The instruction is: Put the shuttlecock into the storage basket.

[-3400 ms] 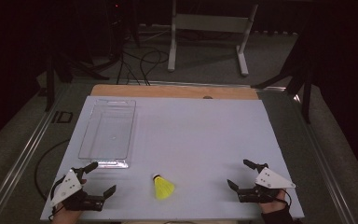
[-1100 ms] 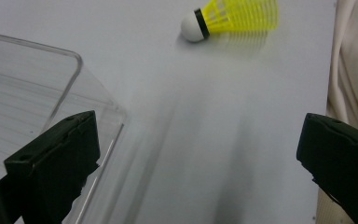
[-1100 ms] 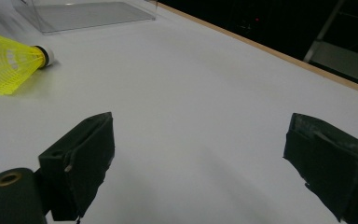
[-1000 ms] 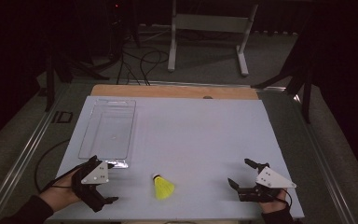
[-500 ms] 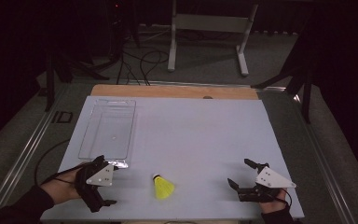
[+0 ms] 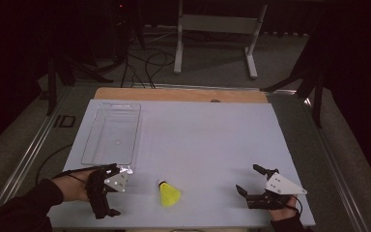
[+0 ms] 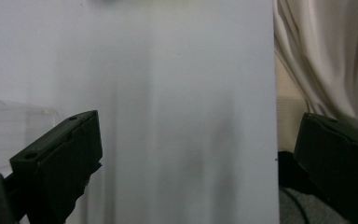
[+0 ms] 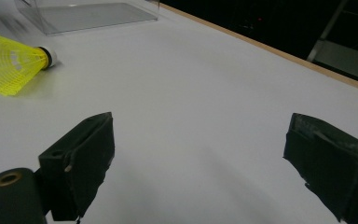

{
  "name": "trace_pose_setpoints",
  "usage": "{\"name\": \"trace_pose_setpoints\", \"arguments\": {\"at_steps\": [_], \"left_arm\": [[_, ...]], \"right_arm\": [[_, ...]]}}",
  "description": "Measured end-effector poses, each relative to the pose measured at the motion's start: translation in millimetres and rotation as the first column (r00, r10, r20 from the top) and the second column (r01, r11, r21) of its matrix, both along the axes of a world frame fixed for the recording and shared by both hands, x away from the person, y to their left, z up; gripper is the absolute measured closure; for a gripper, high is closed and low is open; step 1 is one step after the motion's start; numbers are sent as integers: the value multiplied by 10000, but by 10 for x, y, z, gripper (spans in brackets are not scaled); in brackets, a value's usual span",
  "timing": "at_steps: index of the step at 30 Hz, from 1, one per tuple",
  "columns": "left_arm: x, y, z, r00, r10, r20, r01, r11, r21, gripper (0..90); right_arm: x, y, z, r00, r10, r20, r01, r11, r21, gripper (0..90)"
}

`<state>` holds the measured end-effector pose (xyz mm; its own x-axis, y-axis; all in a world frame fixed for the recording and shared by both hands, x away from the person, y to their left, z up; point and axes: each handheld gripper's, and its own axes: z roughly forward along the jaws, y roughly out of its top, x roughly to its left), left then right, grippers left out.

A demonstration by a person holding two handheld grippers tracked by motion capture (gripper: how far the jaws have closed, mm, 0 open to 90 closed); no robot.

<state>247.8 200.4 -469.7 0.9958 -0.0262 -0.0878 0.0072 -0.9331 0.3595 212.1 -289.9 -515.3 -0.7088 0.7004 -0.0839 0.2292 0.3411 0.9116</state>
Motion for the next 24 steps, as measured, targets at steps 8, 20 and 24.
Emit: {"name": "trace_pose_setpoints", "arguments": {"at_steps": [8, 20, 24], "left_arm": [[1, -145, 26, 9926, -1028, 646, 1013, 9945, 269, 14], [46, -430, 152, 9674, -2138, 1357, 2136, 9768, 158, 15], [80, -556, 186, 9591, -2381, 1532, 2381, 9711, 186, 14]], "right_arm": [[1, 0, 0, 10000, 5, -9, -5, 10000, 9, 89], [-1, 1, 2, 10000, 31, 27, -31, 10000, 5, 89], [0, -2, 0, 10000, 31, 20, -31, 10000, 26, 89]]}}
